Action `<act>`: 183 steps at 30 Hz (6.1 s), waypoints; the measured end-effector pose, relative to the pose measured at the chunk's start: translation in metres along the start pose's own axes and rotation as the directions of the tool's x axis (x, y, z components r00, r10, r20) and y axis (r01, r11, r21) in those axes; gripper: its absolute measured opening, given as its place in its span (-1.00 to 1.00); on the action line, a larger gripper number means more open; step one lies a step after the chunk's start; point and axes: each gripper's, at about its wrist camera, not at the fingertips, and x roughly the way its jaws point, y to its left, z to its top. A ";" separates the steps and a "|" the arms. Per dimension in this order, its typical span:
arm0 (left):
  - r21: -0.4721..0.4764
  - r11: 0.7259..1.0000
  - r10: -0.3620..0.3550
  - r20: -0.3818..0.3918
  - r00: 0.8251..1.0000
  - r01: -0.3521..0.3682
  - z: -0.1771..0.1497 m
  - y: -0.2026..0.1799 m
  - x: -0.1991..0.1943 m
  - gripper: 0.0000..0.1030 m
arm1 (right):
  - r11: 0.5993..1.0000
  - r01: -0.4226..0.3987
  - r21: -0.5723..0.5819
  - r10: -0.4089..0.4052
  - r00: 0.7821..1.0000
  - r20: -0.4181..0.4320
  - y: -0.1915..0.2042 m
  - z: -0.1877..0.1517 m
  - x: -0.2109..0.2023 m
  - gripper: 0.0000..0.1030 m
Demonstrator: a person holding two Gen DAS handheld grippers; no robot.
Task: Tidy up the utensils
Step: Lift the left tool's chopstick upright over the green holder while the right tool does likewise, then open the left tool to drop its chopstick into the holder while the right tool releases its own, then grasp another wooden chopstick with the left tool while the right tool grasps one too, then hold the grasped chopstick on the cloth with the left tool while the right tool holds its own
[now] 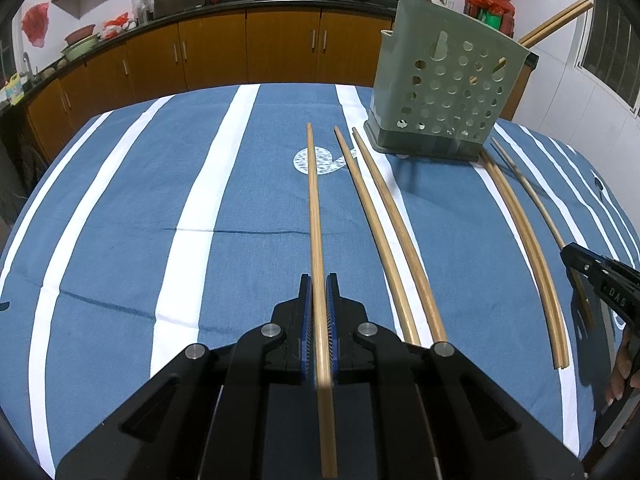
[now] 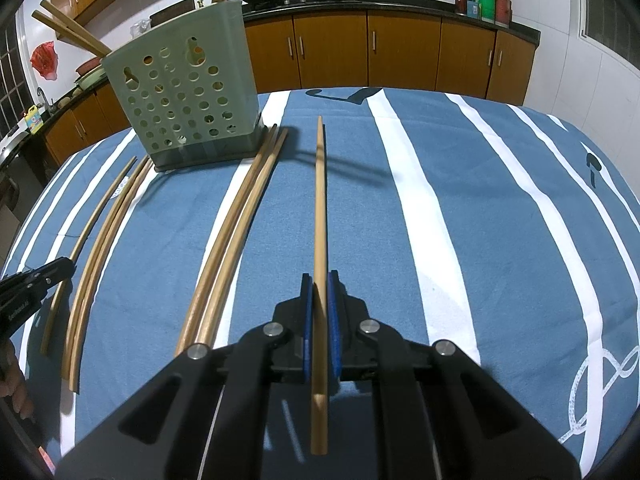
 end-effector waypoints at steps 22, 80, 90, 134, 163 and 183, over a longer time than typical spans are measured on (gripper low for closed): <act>-0.041 0.998 -0.035 0.198 0.980 0.044 0.045 0.011 -0.063 -0.86 | 0.999 -0.042 0.033 0.034 0.978 0.208 -0.009 0.042 -0.071 -0.84; 0.006 0.982 -0.163 0.519 0.839 0.187 0.160 -0.044 -0.122 -0.29 | 0.984 -0.170 -0.058 0.176 0.853 0.491 0.038 0.163 -0.152 -0.49; -0.041 0.978 -0.143 0.586 0.797 0.206 0.135 -0.016 -0.160 -0.10 | 0.992 -0.129 -0.004 0.111 0.833 0.543 0.001 0.126 -0.182 -0.43; -0.034 0.997 -0.067 0.018 0.998 0.068 -0.004 -0.022 -0.006 -0.32 | 0.999 -0.036 0.028 0.037 0.999 -0.034 0.007 0.005 0.000 -0.84; -0.029 0.999 0.041 0.006 0.999 -0.041 0.007 0.002 0.007 -0.84 | 1.000 -0.010 0.001 0.010 1.000 -0.016 0.009 0.006 0.002 -0.83; -0.033 0.999 0.040 0.007 0.999 -0.040 0.007 0.001 0.007 -0.84 | 1.000 0.010 -0.016 -0.010 1.000 -0.004 0.009 0.006 0.003 -0.83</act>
